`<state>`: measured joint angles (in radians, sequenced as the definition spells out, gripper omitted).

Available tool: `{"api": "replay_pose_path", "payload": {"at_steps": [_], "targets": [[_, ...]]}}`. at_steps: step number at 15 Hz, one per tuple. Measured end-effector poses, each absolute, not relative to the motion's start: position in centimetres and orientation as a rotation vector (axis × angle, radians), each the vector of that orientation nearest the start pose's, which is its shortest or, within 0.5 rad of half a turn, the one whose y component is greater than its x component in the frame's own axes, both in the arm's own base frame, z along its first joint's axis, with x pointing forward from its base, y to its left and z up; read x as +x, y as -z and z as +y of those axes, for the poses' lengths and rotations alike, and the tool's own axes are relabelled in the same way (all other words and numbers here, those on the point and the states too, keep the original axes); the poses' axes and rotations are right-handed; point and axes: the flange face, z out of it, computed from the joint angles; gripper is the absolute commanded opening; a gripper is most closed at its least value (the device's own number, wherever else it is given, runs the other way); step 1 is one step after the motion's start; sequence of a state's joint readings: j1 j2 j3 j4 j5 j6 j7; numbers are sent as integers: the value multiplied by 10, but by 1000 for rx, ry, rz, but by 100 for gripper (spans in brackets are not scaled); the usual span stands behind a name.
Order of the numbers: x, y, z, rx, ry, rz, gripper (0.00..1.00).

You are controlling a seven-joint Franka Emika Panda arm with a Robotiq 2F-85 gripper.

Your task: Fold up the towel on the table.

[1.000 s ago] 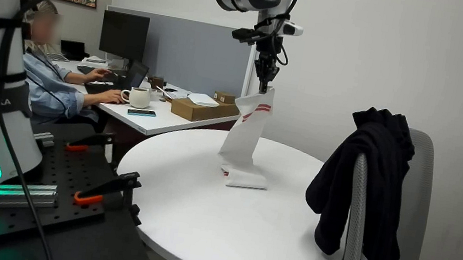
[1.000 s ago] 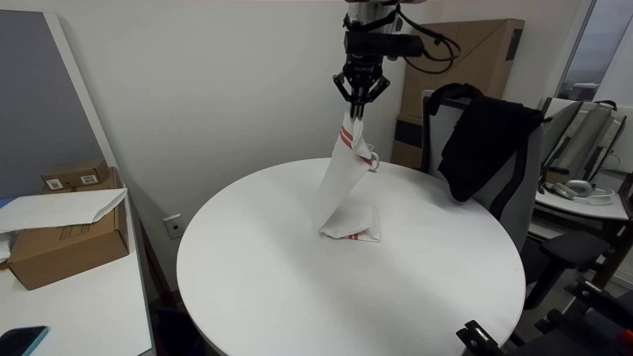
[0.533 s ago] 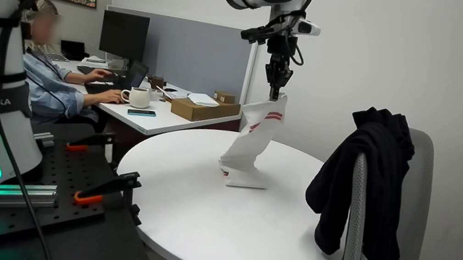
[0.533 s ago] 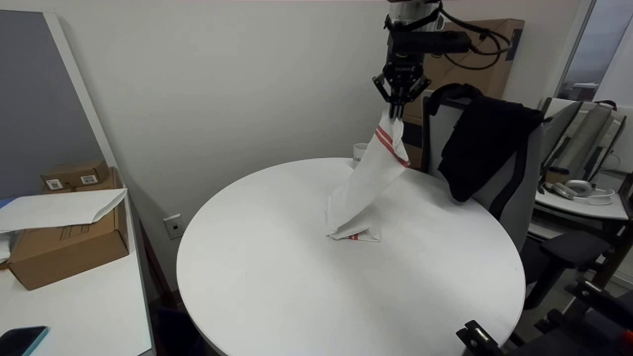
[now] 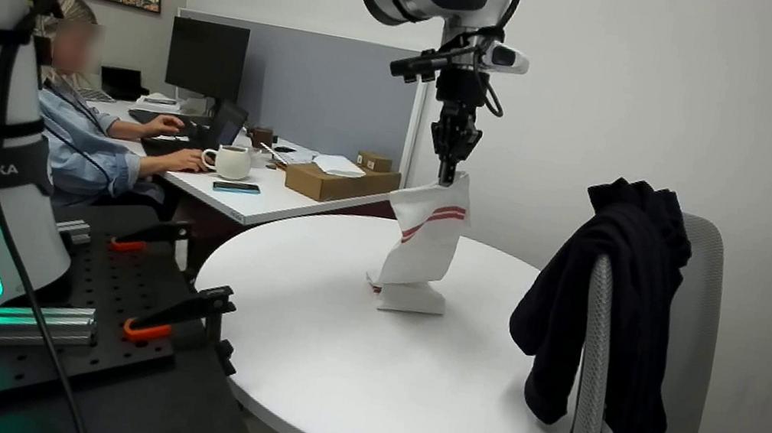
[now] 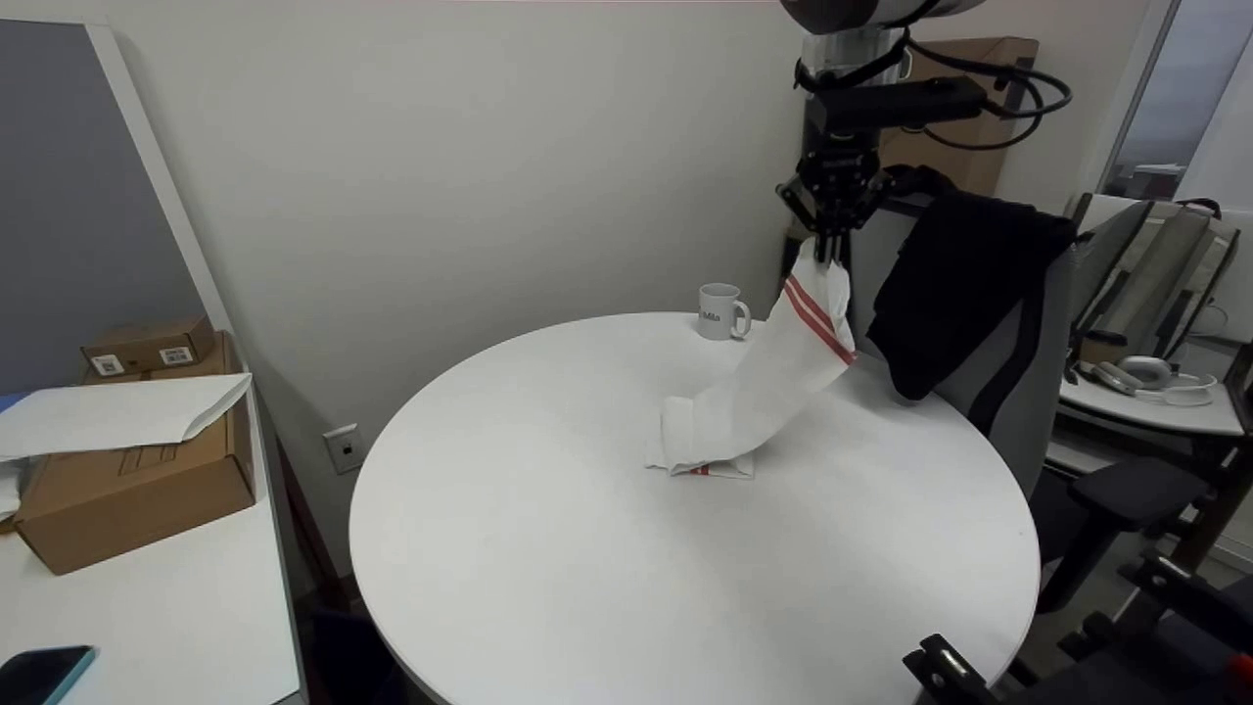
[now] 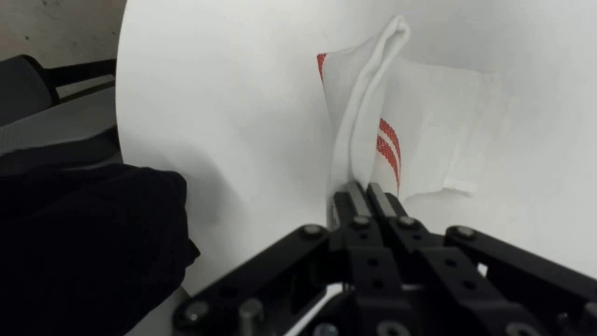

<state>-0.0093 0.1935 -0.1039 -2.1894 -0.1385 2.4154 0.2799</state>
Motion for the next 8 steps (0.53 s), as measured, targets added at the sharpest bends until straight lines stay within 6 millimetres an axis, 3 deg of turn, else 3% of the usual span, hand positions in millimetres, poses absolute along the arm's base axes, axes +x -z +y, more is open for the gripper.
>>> {"api": "replay_pose_path", "payload": {"at_steps": [5,8], "targets": [[538,-285,-68,-3266,-134,434,1],[532,-276,-84,-3286,-191,454,1]]}}
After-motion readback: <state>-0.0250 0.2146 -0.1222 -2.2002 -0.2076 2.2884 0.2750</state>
